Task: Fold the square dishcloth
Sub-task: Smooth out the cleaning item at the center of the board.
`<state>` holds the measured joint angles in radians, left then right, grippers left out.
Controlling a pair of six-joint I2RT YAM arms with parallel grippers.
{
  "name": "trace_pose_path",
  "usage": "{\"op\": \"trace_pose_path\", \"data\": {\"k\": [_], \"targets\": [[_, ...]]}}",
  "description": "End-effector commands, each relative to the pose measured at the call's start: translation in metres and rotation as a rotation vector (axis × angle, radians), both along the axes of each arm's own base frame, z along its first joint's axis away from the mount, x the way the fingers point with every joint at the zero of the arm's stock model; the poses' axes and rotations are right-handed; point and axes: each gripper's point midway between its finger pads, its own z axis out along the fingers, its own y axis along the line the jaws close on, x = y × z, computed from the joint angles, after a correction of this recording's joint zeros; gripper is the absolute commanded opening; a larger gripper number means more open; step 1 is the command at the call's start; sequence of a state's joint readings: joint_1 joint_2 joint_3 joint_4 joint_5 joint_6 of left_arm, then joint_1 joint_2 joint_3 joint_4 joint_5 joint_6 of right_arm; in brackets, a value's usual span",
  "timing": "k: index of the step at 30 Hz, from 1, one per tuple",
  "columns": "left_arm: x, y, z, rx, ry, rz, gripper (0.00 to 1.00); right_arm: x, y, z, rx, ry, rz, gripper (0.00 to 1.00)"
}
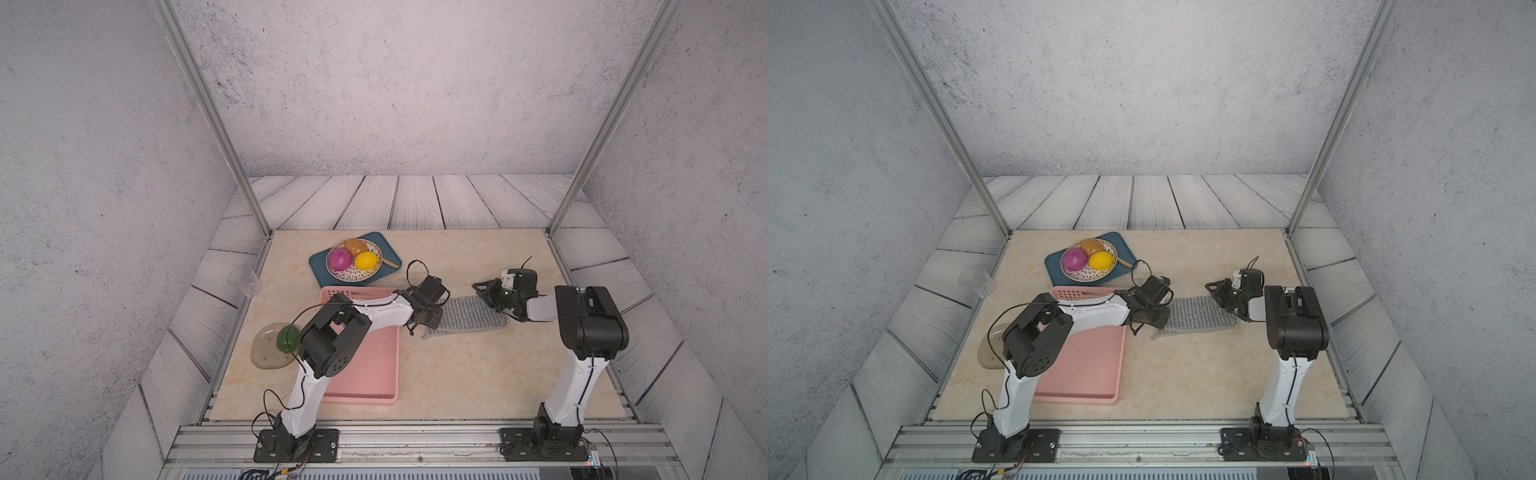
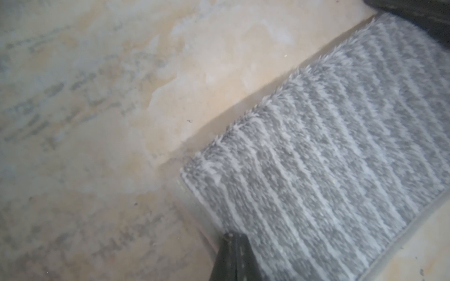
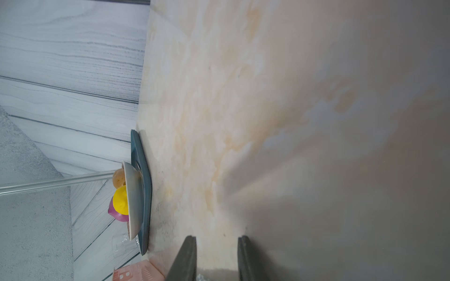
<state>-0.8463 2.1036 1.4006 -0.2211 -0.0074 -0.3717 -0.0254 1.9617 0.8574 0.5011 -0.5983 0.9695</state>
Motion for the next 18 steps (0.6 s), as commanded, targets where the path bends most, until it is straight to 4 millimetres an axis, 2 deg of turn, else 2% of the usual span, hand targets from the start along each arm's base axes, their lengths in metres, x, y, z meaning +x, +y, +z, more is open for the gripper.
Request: {"op": "trace_pose_path", "data": {"k": [1,6,12,18], "targets": [[-0.011,0.022,-0.023,0.077,0.058,0.022,0.0,-0.007,-0.015,-0.015,0.009,0.052,-0.031,0.28],[-0.009,0.023,-0.02,0.077,0.05,0.026,0.0,-0.004,-0.036,-0.017,0.036,0.052,-0.076,0.28],[-0.005,0.018,-0.012,0.062,0.042,0.024,0.22,-0.001,-0.051,-0.018,0.079,0.048,-0.102,0.28],[-0.002,0.011,0.012,0.011,0.018,0.026,0.45,-0.002,-0.054,-0.008,0.064,0.032,-0.089,0.28]]}}
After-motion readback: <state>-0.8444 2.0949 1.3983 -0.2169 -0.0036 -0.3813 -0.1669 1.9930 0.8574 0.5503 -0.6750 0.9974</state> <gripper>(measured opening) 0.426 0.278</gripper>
